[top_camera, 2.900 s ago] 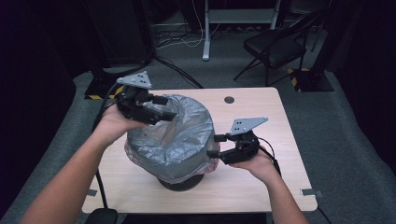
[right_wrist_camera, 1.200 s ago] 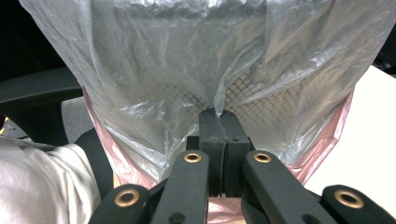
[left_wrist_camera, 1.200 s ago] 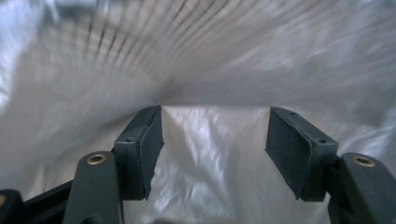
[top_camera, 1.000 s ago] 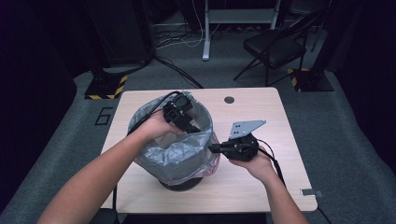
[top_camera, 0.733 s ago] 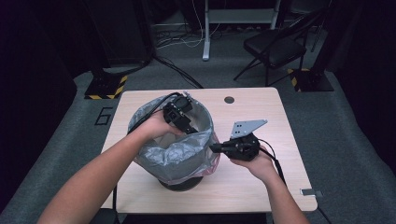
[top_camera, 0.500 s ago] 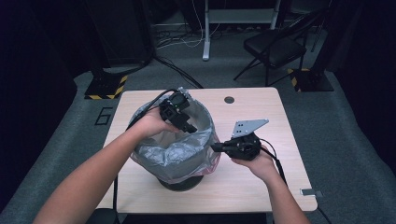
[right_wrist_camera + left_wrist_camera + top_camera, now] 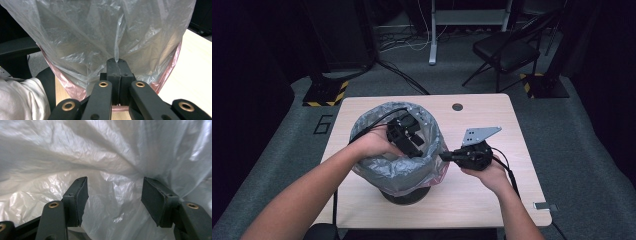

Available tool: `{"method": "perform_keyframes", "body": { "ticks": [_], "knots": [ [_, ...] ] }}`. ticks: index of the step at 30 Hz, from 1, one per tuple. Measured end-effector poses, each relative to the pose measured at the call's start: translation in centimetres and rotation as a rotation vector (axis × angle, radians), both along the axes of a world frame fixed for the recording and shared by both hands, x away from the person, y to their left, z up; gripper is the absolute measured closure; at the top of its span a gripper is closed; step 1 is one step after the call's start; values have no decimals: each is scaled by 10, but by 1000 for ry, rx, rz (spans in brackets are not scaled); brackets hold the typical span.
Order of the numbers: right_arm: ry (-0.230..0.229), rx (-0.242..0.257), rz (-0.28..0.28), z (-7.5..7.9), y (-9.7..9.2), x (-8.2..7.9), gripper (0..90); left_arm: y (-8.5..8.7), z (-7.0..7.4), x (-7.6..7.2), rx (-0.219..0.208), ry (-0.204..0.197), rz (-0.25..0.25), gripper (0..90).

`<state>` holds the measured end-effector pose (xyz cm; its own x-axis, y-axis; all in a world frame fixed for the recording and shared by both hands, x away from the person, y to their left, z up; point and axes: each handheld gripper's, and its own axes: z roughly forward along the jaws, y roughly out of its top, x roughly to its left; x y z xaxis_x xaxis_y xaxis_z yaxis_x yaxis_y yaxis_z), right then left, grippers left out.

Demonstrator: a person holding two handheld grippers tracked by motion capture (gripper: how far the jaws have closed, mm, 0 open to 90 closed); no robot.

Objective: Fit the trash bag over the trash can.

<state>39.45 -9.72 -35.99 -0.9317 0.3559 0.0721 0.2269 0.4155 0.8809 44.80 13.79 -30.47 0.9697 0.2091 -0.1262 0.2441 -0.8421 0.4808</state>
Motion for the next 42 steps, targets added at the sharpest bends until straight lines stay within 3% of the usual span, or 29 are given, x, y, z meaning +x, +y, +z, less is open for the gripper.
{"method": "perform_keyframes", "body": {
  "ticks": [7, 8, 13, 18, 21, 25, 30, 34, 38, 42],
  "knots": [
    [-1, 14, -15, 0, -7, 3, 898, -4, -10, 1, 51, 37, -30, 382],
    [-2, 16, -15, 0, -7, 3, 898, -6, -13, -1, 74, 45, -39, 384],
    [1, 14, -23, -1, -8, 3, 899, -6, -15, -2, 85, 59, -53, 410],
    [8, 12, -25, -2, -9, 4, 900, -6, -21, 3, 100, 133, -35, 410],
    [8, -3, -18, -3, -8, 4, 900, -4, -19, 4, 99, 114, -13, 403],
    [11, -15, -16, -3, -8, 4, 899, 0, -8, 6, 64, 52, 0, 402],
    [12, -23, -12, -2, -8, 3, 899, 14, 13, 16, 30, -11, 87, 389],
    [12, -24, -11, -2, -8, 3, 899, 30, 15, 31, 54, -55, 185, 389],
    [15, -29, -8, -3, -7, 3, 899, 39, 11, 45, 57, -56, 285, 389],
    [13, -29, -5, -3, -8, 3, 899, 37, 8, 47, 82, -91, 307, 391]
  ]
}}
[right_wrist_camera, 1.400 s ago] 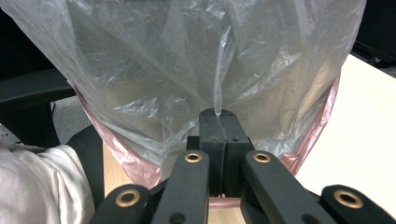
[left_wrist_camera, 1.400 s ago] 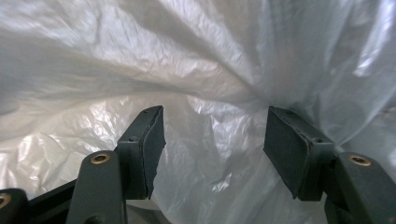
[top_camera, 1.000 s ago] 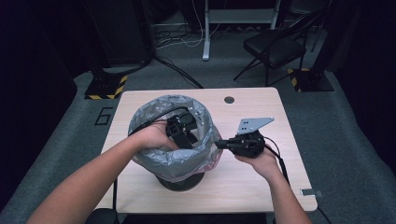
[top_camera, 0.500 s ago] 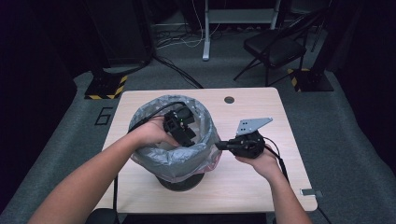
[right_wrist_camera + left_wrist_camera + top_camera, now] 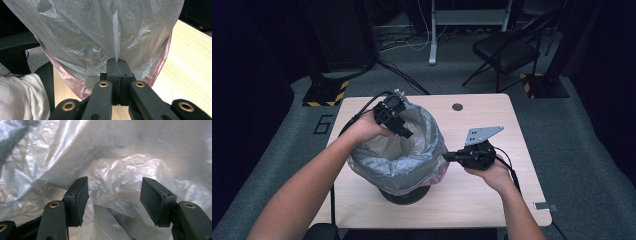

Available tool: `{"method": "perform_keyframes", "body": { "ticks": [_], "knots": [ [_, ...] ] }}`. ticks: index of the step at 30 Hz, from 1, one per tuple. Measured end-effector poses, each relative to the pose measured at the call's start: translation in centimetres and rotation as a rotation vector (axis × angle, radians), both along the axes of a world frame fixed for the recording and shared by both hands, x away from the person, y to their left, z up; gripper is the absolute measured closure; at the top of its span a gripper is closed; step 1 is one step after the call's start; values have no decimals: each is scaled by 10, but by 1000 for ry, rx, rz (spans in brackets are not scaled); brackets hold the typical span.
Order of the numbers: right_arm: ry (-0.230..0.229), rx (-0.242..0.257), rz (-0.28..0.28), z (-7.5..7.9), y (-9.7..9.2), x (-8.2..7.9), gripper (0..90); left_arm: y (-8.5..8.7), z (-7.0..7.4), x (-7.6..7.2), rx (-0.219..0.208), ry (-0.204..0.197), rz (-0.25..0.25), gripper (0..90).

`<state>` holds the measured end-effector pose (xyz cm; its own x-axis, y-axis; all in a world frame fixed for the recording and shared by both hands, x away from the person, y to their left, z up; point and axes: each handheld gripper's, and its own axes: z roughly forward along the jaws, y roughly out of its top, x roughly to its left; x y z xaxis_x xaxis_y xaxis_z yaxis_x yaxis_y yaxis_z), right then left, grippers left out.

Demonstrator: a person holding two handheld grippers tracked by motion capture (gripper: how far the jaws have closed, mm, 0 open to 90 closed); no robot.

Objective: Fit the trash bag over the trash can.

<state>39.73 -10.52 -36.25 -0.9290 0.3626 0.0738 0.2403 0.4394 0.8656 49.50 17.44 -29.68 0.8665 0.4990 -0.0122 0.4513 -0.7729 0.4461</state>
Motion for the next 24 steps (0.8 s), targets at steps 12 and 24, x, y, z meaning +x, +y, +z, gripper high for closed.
{"method": "perform_keyframes", "body": {
  "ticks": [12, 24],
  "knots": [
    [-3, -8, 1, 1, -1, -1, 898, -2, 1, -1, 21, -25, 16, 385],
    [7, -6, 13, 1, -1, -1, 896, 20, 41, -27, -42, -69, -16, 388]
  ]
}}
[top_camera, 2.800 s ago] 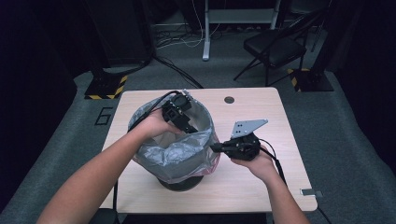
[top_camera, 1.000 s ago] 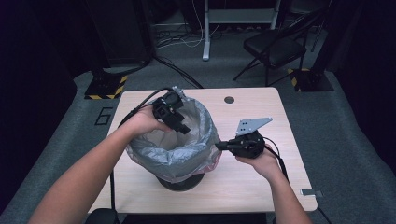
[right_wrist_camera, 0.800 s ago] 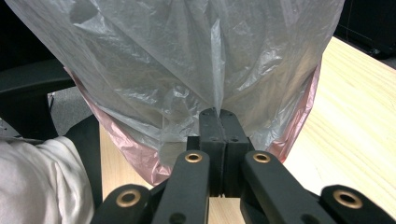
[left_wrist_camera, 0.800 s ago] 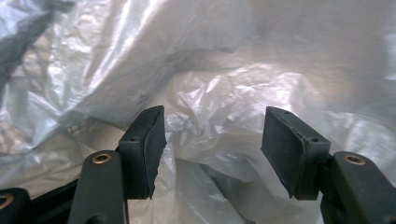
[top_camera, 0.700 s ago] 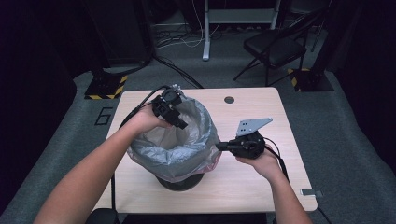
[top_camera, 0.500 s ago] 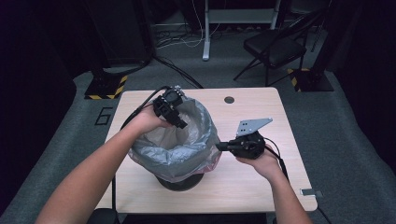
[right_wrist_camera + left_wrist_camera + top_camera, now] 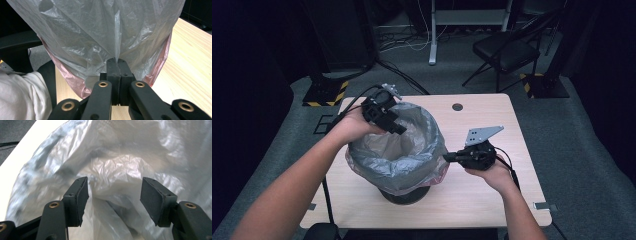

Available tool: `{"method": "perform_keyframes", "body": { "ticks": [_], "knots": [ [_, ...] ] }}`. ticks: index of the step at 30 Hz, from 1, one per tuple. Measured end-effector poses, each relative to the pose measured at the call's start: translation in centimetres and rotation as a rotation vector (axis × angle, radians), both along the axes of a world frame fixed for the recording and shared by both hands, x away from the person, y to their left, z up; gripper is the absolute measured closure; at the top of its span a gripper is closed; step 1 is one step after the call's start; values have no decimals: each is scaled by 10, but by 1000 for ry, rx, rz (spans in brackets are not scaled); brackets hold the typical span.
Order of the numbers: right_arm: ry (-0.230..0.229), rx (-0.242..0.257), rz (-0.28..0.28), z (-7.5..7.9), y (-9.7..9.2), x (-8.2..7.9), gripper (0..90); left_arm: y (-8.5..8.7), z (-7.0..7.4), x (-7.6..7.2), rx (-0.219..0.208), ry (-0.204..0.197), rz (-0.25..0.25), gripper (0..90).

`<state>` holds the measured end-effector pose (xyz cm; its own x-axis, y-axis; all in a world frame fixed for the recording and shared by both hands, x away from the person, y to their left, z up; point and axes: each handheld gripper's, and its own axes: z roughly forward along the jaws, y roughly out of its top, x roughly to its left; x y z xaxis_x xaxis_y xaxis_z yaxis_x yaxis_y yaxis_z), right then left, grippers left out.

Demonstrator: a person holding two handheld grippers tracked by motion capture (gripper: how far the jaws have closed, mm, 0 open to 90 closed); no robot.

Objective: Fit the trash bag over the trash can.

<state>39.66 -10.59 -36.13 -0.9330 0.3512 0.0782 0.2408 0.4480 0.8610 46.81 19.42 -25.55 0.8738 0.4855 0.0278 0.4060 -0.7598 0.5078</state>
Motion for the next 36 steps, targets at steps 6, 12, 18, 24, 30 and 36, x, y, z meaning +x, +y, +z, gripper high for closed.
{"method": "perform_keyframes", "body": {
  "ticks": [6, 12, 18, 24, 30, 36],
  "knots": [
    [12, 8, 8, 0, -2, 1, 882, 36, 17, -17, -83, -33, 22, 381],
    [42, 13, -17, 0, -3, 3, 661, 69, 33, -35, -166, -81, 58, 368],
    [44, 13, -42, 3, -2, -1, 577, 89, 36, -44, -186, -99, 80, 366],
    [35, 30, -66, 6, -9, -1, 547, 113, 39, -53, -210, -139, 108, 371],
    [32, 41, -107, 8, -19, 1, 517, 133, 33, -53, -187, -167, 158, 376],
    [20, 50, -131, 11, -26, 0, 519, 143, 27, -56, -197, -166, 205, 370]
  ]
}}
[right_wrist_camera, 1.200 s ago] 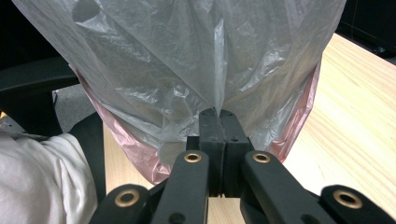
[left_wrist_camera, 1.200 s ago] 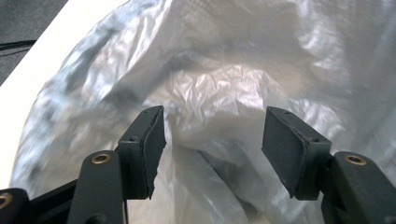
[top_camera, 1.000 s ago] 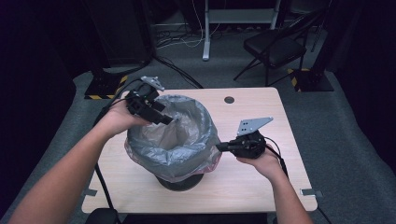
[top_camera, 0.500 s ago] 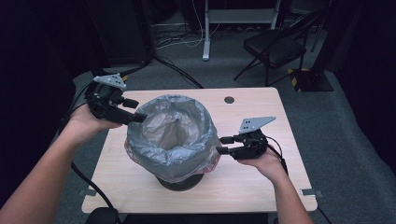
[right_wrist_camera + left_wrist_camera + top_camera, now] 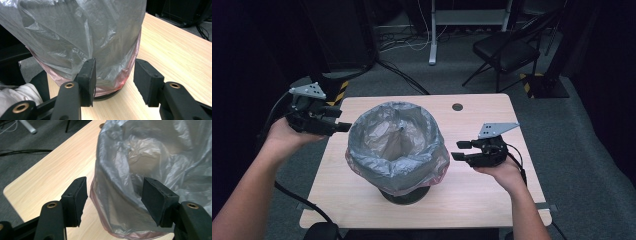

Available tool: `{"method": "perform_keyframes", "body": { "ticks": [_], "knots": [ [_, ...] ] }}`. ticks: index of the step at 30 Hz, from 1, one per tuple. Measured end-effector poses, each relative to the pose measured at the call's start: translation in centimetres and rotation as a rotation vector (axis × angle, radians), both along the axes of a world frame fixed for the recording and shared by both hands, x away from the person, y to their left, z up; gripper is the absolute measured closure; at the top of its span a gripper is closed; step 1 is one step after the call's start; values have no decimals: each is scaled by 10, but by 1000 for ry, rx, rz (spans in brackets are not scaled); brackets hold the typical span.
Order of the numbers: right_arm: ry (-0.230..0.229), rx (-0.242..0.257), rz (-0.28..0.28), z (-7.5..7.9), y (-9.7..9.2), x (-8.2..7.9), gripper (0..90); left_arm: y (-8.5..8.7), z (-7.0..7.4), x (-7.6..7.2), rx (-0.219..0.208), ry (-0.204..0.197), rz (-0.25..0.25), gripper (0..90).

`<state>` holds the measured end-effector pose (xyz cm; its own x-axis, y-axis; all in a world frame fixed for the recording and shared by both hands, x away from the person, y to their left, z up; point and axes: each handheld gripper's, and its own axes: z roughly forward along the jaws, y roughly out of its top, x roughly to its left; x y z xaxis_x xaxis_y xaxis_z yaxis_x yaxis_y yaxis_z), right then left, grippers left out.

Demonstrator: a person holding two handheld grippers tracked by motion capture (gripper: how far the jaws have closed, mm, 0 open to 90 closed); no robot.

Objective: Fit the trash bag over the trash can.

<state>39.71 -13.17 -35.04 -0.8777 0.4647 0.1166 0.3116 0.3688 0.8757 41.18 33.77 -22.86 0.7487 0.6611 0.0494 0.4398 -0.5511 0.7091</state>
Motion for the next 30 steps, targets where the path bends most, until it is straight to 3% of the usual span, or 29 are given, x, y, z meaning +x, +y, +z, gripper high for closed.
{"method": "perform_keyframes", "body": {
  "ticks": [3, 9, 12, 23, 30],
  "knots": [
    [-7, 0, -10, 1, -2, 0, 519, 4, -7, -2, -58, -6, 12, 406],
    [-12, -13, -18, 1, -4, -1, 519, 6, -23, -4, -70, 0, 17, 415],
    [-11, -15, -22, 1, -4, -1, 519, 10, -28, -7, -111, -6, 17, 434],
    [-9, -29, -48, -1, -8, 1, 518, 20, -43, -13, -107, -10, 22, 439],
    [-11, -36, -65, -1, -9, 0, 519, 30, -70, -17, -129, 6, 42, 445]
  ]
}}
